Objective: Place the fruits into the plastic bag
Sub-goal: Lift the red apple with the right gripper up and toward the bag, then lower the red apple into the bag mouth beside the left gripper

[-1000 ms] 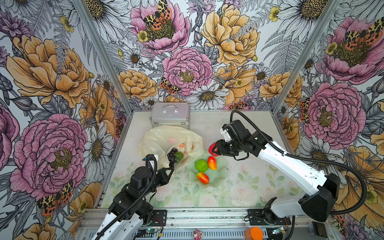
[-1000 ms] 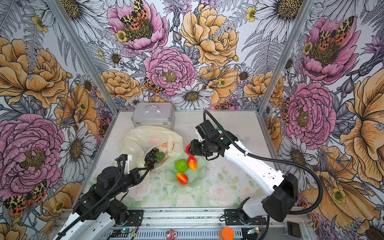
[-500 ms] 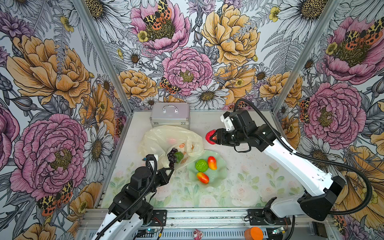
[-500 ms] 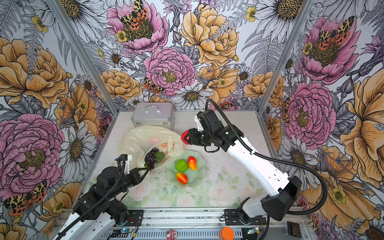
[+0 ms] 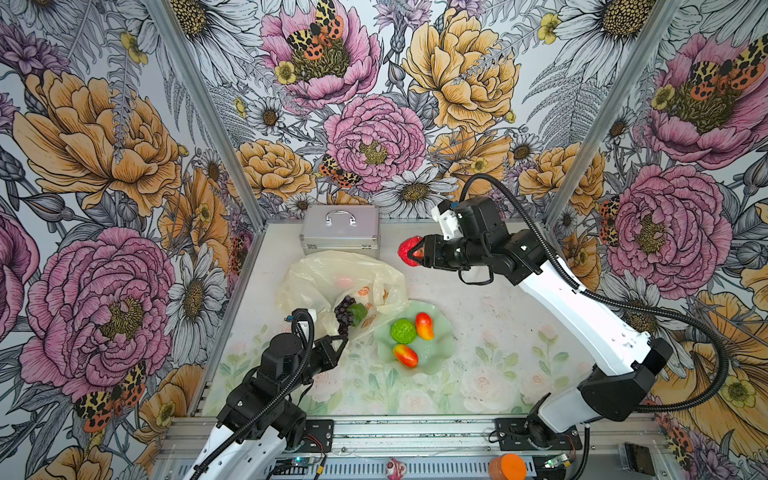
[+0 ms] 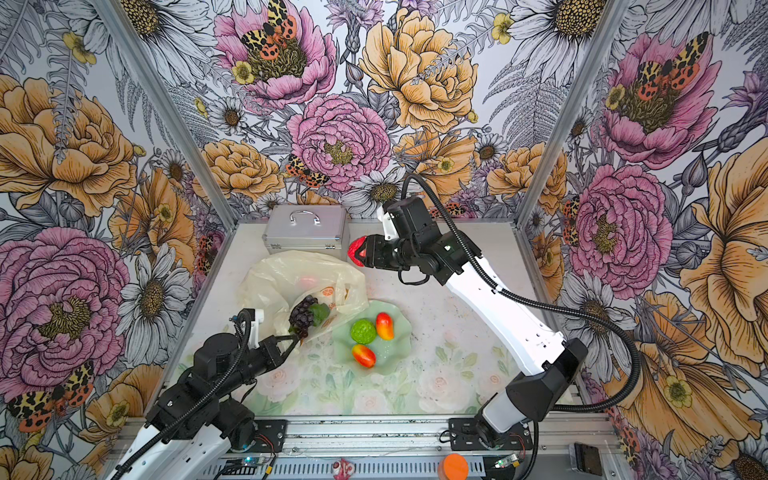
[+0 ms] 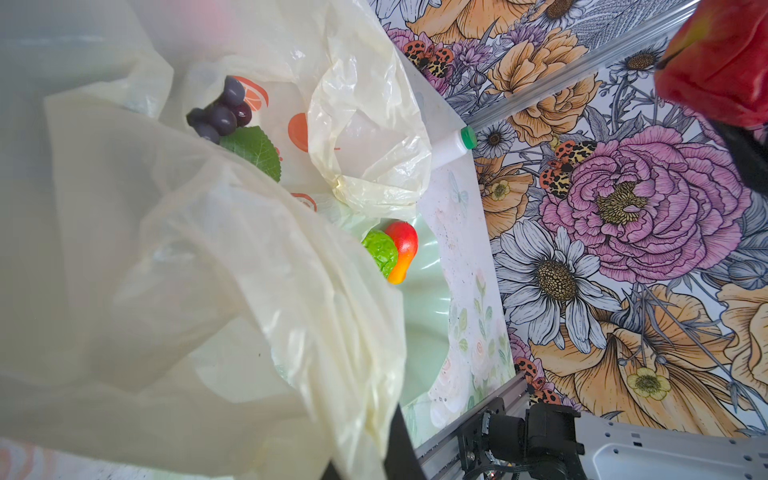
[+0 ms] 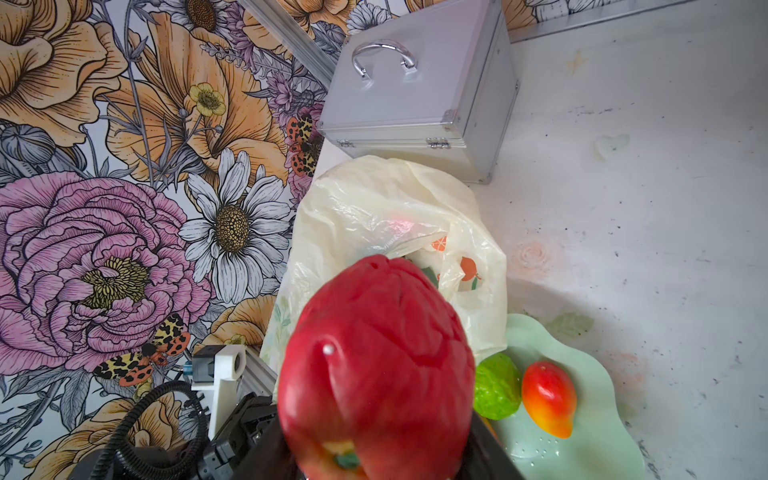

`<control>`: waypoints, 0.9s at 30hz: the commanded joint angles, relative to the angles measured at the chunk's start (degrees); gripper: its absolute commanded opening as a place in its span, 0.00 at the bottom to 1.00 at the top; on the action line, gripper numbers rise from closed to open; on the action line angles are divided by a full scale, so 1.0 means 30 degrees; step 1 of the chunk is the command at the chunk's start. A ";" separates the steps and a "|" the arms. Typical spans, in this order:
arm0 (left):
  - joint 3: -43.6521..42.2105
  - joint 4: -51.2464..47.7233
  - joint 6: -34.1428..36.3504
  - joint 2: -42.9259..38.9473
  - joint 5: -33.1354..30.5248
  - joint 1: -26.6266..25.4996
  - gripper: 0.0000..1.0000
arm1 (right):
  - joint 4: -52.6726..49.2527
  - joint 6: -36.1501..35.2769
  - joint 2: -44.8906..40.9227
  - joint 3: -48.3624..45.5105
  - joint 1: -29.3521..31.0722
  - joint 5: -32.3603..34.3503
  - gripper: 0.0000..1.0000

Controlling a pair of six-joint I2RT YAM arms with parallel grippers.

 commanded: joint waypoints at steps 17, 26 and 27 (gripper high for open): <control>0.0036 0.0043 0.0095 -0.0027 -0.0238 -0.0015 0.00 | 0.0312 -0.0299 0.5829 0.7274 0.0003 -0.2520 0.39; 0.3072 -0.0964 0.1237 0.0689 0.0364 0.1197 0.00 | 0.0298 -0.0314 0.8306 0.8909 0.0427 -0.3508 0.39; 0.3485 -0.0984 0.1399 0.0961 0.0562 0.1422 0.00 | 0.0298 -0.0336 0.8488 0.8950 0.0472 -0.3535 0.39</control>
